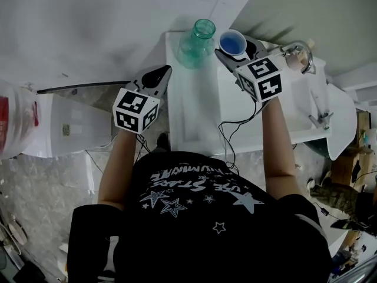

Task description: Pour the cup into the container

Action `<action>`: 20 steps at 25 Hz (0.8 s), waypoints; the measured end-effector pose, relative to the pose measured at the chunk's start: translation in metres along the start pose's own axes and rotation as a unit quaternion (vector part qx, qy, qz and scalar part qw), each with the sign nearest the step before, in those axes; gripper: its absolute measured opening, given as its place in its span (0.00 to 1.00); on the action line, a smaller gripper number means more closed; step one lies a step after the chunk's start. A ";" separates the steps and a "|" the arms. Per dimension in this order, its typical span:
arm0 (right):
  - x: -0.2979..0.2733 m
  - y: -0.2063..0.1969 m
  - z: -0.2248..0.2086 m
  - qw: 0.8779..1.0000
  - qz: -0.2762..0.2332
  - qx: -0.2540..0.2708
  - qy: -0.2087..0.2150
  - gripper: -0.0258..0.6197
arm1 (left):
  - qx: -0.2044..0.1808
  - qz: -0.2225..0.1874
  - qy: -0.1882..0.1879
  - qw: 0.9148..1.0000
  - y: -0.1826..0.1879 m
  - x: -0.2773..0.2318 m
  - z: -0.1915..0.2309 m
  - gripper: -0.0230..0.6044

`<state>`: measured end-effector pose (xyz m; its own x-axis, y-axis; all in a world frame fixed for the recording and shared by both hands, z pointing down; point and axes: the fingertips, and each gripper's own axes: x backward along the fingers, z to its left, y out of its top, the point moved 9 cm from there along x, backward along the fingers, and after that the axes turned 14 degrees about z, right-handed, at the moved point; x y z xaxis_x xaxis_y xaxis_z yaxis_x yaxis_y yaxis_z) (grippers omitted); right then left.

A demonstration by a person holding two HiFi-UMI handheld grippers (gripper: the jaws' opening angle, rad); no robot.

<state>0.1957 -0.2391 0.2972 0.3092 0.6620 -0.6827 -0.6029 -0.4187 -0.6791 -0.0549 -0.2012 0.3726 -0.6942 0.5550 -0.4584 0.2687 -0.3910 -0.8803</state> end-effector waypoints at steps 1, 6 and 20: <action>0.001 -0.003 0.004 1.000 -0.003 -0.002 0.005 0.48 | 0.000 0.002 0.000 1.000 -0.002 0.001 -0.003 0.05; 0.002 -0.022 0.024 0.999 -0.022 -0.022 0.034 0.48 | -0.001 0.014 -0.003 1.000 -0.016 0.006 -0.017 0.05; -0.030 -0.084 0.086 0.995 -0.036 -0.048 0.074 0.48 | 0.017 0.055 0.005 0.998 -0.058 0.014 -0.037 0.05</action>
<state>0.1742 -0.1698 0.3980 0.4583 0.5965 -0.6589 -0.5051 -0.4352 -0.7453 -0.0554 -0.1439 0.4126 -0.6557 0.5142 -0.5529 0.3197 -0.4744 -0.8202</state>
